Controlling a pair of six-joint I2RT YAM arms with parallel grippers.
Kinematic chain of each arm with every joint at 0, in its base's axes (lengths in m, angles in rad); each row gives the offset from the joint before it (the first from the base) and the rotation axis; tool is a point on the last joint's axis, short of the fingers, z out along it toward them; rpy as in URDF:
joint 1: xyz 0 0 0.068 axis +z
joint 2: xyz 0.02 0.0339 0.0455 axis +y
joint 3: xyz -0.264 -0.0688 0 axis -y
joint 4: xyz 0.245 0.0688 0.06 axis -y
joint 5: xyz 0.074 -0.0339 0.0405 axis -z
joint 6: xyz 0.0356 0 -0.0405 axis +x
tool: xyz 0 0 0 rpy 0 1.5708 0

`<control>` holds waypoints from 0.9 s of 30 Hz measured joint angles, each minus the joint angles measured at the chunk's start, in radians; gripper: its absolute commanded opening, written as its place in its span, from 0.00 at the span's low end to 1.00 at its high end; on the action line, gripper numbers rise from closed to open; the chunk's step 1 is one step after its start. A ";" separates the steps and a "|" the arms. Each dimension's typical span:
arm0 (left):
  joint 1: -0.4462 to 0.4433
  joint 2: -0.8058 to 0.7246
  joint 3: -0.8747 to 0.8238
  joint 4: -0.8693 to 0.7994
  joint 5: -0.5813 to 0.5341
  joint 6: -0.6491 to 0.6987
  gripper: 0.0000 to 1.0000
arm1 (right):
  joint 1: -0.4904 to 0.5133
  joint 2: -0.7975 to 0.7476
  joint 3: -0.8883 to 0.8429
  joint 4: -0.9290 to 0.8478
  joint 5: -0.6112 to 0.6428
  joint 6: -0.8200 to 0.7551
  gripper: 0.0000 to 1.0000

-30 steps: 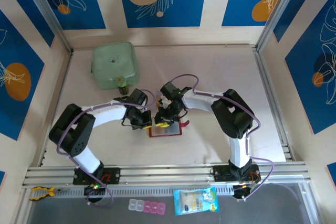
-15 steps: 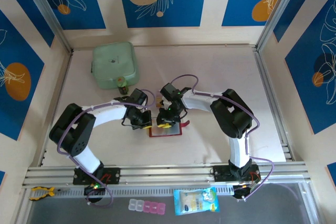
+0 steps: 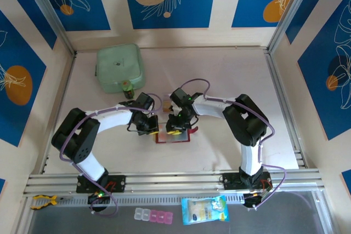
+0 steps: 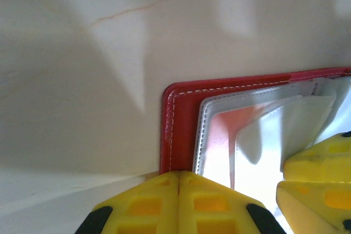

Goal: Take the credit cards out of the card holder

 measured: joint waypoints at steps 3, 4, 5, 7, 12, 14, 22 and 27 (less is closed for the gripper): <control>0.000 -0.001 0.011 -0.014 -0.001 0.000 0.00 | -0.014 -0.017 -0.041 0.042 -0.027 0.001 0.26; 0.000 -0.003 0.014 -0.015 -0.001 0.000 0.00 | -0.020 -0.023 -0.058 0.061 -0.039 0.001 0.26; 0.000 -0.006 0.017 -0.015 -0.001 0.000 0.00 | -0.025 -0.029 -0.071 0.079 -0.051 0.002 0.26; 0.000 -0.021 0.023 -0.019 0.000 0.000 0.01 | -0.038 -0.042 -0.105 0.121 -0.078 0.004 0.26; 0.000 -0.066 0.027 -0.008 0.011 -0.005 0.10 | -0.067 -0.059 -0.173 0.222 -0.145 0.017 0.26; -0.002 -0.072 0.027 -0.001 0.020 -0.012 0.13 | -0.077 -0.061 -0.194 0.257 -0.169 0.025 0.26; -0.020 -0.074 0.018 0.065 0.068 -0.064 0.25 | -0.108 -0.067 -0.247 0.351 -0.241 0.052 0.26; -0.028 -0.064 -0.008 0.105 0.083 -0.088 0.27 | -0.113 -0.067 -0.257 0.372 -0.258 0.059 0.25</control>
